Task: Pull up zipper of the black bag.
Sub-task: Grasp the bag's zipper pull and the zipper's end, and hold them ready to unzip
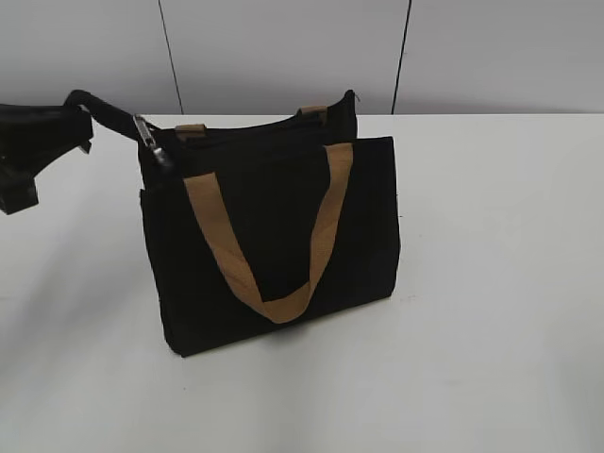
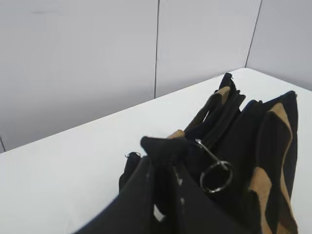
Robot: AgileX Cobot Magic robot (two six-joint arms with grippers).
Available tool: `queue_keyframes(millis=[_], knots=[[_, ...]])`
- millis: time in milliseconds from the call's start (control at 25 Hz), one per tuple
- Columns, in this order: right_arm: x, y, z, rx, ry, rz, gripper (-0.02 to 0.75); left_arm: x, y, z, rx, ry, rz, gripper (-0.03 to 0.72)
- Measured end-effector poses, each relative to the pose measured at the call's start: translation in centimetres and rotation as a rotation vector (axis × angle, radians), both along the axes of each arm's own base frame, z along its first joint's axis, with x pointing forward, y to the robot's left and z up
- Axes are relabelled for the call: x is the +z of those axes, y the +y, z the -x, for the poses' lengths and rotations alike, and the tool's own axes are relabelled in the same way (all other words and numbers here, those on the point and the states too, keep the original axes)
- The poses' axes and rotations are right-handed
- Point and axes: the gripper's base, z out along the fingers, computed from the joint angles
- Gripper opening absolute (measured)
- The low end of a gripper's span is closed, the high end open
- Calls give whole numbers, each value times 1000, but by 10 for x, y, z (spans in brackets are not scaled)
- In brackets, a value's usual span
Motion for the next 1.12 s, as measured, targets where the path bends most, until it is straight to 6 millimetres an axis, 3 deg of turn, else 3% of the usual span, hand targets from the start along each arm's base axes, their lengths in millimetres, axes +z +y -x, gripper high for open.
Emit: queue_keyframes(millis=[160, 1120], knots=[[0, 0, 0, 0, 0, 0, 456, 10, 1, 6, 11, -16, 14, 26], [2, 0, 0, 0, -18, -4, 456, 13, -2, 8, -23, -38, 40, 24]])
